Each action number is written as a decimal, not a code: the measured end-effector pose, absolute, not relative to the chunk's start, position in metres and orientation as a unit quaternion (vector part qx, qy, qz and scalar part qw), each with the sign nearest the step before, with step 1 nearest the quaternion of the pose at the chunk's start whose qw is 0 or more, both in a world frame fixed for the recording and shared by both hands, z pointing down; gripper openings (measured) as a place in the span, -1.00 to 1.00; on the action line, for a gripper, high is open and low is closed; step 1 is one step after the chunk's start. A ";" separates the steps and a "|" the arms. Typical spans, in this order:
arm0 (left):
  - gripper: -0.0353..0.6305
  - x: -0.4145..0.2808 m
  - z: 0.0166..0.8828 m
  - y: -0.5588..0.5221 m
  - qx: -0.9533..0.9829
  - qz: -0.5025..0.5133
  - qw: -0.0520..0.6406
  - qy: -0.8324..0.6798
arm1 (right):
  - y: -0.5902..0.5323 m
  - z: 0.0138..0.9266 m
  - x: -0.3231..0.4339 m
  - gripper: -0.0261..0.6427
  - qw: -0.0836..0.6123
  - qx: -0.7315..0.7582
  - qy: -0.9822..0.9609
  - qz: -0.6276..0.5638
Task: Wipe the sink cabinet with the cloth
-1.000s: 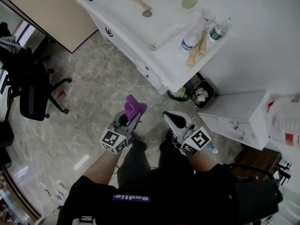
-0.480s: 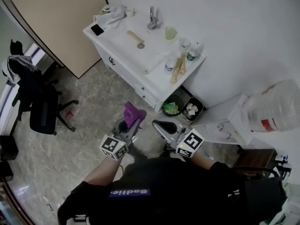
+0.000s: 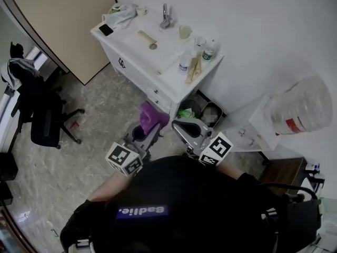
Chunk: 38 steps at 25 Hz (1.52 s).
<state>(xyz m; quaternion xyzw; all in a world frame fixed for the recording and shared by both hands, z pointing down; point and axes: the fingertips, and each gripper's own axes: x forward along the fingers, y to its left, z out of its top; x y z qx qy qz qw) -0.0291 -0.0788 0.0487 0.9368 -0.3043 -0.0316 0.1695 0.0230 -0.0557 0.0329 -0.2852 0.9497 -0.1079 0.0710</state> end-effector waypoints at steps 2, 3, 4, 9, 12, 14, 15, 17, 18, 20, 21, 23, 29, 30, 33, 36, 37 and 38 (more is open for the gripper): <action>-0.64 -0.029 0.043 -0.070 0.939 -0.030 0.164 -0.300 | -0.049 0.033 0.018 -0.94 0.070 -0.281 0.950 -0.116; -0.64 -0.029 0.040 -0.066 0.941 -0.031 0.159 -0.298 | -0.046 0.031 0.017 -0.94 0.068 -0.277 0.952 -0.113; -0.64 -0.029 0.037 -0.064 0.942 -0.030 0.153 -0.297 | -0.044 0.029 0.016 -0.94 0.065 -0.274 0.953 -0.108; -0.64 -0.034 0.032 -0.058 0.942 -0.025 0.136 -0.304 | -0.038 0.028 0.010 -0.94 0.056 -0.264 0.958 -0.099; -0.64 -0.035 0.031 -0.056 0.942 -0.021 0.133 -0.306 | -0.033 0.029 0.003 -0.94 0.050 -0.249 0.962 -0.097; -0.64 -0.034 0.033 -0.054 0.944 -0.017 0.130 -0.302 | -0.032 0.031 0.000 -0.94 0.046 -0.243 0.964 -0.099; -0.64 -0.034 0.034 -0.053 0.945 -0.017 0.128 -0.300 | -0.031 0.032 -0.001 -0.94 0.044 -0.240 0.965 -0.099; -0.64 -0.033 0.037 -0.051 0.945 -0.020 0.125 -0.301 | -0.029 0.031 -0.003 -0.94 0.043 -0.235 0.966 -0.095; -0.64 -0.033 0.038 -0.050 0.945 -0.020 0.126 -0.301 | -0.028 0.031 -0.003 -0.94 0.042 -0.234 0.967 -0.092; -0.64 -0.032 0.038 -0.048 0.946 -0.015 0.127 -0.298 | -0.026 0.030 -0.002 -0.94 0.040 -0.234 0.967 -0.088; -0.64 -0.032 0.037 -0.047 0.947 -0.014 0.125 -0.296 | -0.026 0.029 -0.002 -0.94 0.039 -0.235 0.967 -0.087; -0.64 -0.032 0.035 -0.047 0.948 -0.016 0.119 -0.294 | -0.025 0.028 -0.003 -0.94 0.037 -0.235 0.968 -0.085; -0.64 -0.031 0.033 -0.044 0.950 -0.014 0.112 -0.290 | -0.024 0.026 -0.003 -0.94 0.033 -0.235 0.968 -0.078; -0.64 -0.031 0.034 -0.043 0.950 -0.015 0.112 -0.291 | -0.024 0.026 -0.003 -0.94 0.032 -0.236 0.968 -0.079; -0.64 -0.033 0.035 -0.044 0.949 -0.019 0.114 -0.295 | -0.024 0.027 -0.004 -0.94 0.032 -0.236 0.968 -0.081; -0.64 -0.034 0.037 -0.044 0.949 -0.016 0.116 -0.294 | -0.024 0.028 -0.006 -0.94 0.030 -0.236 0.968 -0.078; -0.64 -0.035 0.038 -0.045 0.948 -0.018 0.115 -0.296 | -0.024 0.029 -0.006 -0.94 0.029 -0.236 0.968 -0.077; -0.64 -0.035 0.038 -0.045 0.948 -0.020 0.115 -0.297 | -0.024 0.029 -0.006 -0.94 0.028 -0.236 0.968 -0.076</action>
